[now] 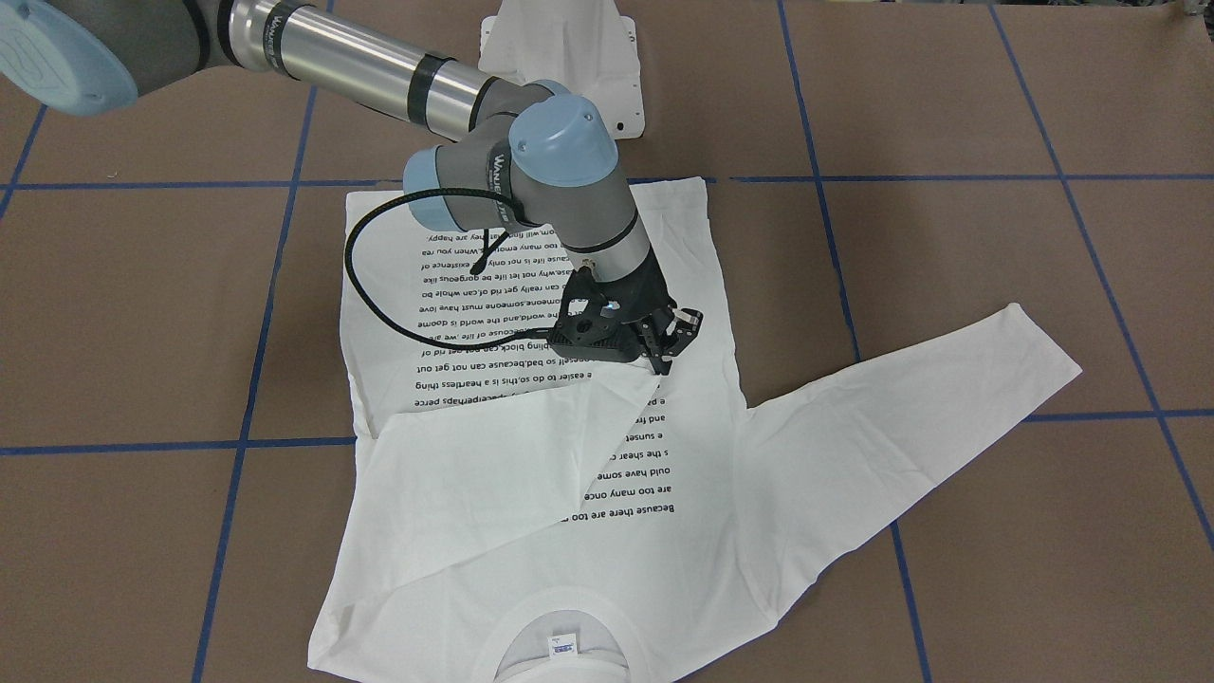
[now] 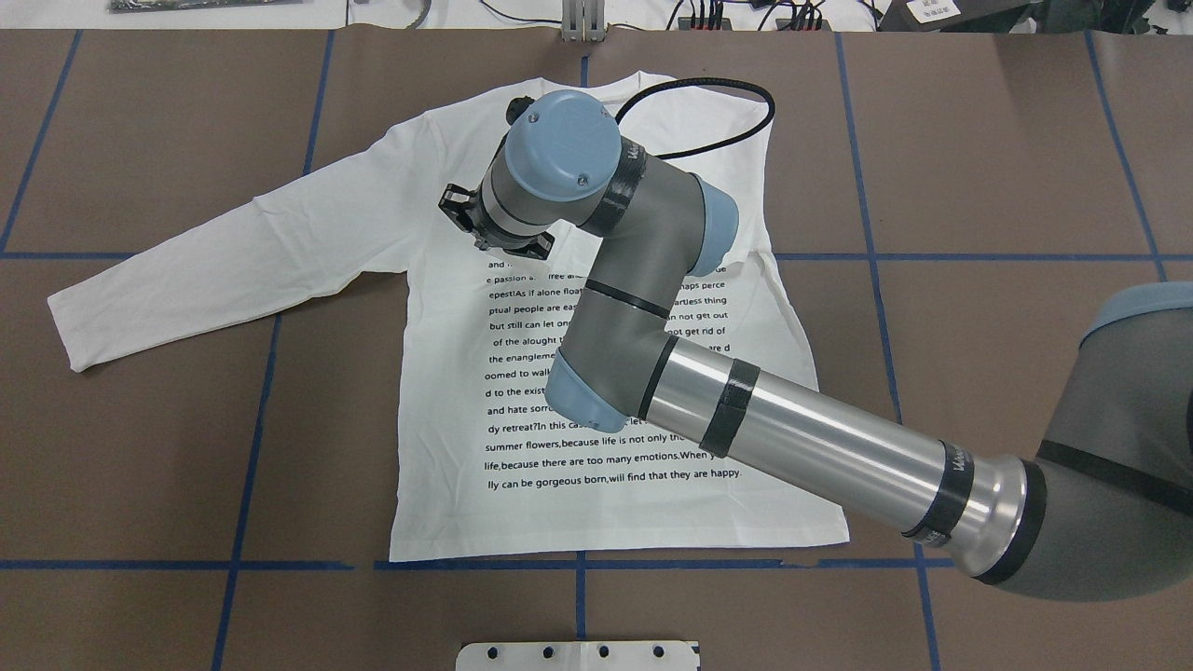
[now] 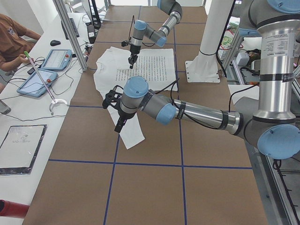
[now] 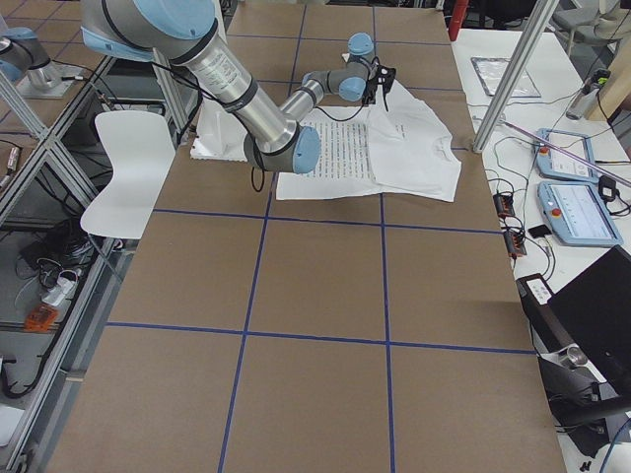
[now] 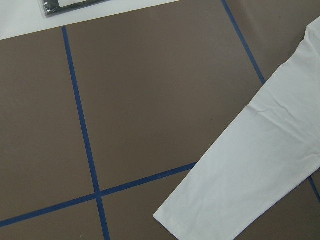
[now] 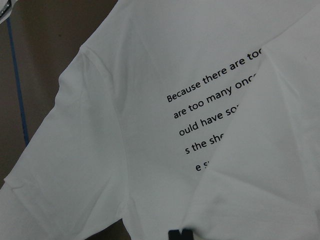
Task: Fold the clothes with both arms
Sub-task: 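Carry the sleeve with the right gripper across the shirt body toward the collar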
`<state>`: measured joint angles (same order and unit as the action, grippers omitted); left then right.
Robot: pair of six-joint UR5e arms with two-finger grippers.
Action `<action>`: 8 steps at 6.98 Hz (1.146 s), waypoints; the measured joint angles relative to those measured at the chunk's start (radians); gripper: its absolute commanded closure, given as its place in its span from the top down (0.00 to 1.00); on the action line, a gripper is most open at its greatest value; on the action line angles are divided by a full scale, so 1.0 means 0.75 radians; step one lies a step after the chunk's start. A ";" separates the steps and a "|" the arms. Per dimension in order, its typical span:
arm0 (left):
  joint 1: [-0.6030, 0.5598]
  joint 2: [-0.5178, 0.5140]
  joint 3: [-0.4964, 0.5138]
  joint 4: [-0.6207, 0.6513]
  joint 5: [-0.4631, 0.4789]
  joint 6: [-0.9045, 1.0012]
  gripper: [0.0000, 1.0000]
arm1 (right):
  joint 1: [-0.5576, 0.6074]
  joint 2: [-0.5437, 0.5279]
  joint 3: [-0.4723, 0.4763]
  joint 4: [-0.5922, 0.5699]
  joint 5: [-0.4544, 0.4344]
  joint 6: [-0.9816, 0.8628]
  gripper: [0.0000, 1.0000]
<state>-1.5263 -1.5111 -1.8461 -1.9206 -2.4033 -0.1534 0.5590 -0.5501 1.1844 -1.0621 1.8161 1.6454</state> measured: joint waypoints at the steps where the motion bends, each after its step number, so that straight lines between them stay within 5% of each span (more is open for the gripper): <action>1: 0.000 0.000 0.000 0.000 0.000 0.000 1.00 | -0.018 0.016 -0.016 0.003 -0.021 0.001 0.00; 5: 0.000 0.002 0.001 0.000 -0.001 0.002 1.00 | -0.062 0.081 -0.075 0.008 -0.082 0.000 0.00; 7: -0.002 0.010 0.001 0.001 -0.001 0.002 1.00 | -0.076 0.096 -0.114 0.053 -0.112 -0.001 0.12; 8: -0.002 0.011 0.001 0.001 -0.001 0.002 1.00 | -0.077 0.116 -0.161 0.094 -0.124 -0.002 0.37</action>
<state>-1.5277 -1.5026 -1.8454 -1.9201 -2.4037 -0.1519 0.5009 -0.4631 1.0636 -0.9917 1.7229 1.6441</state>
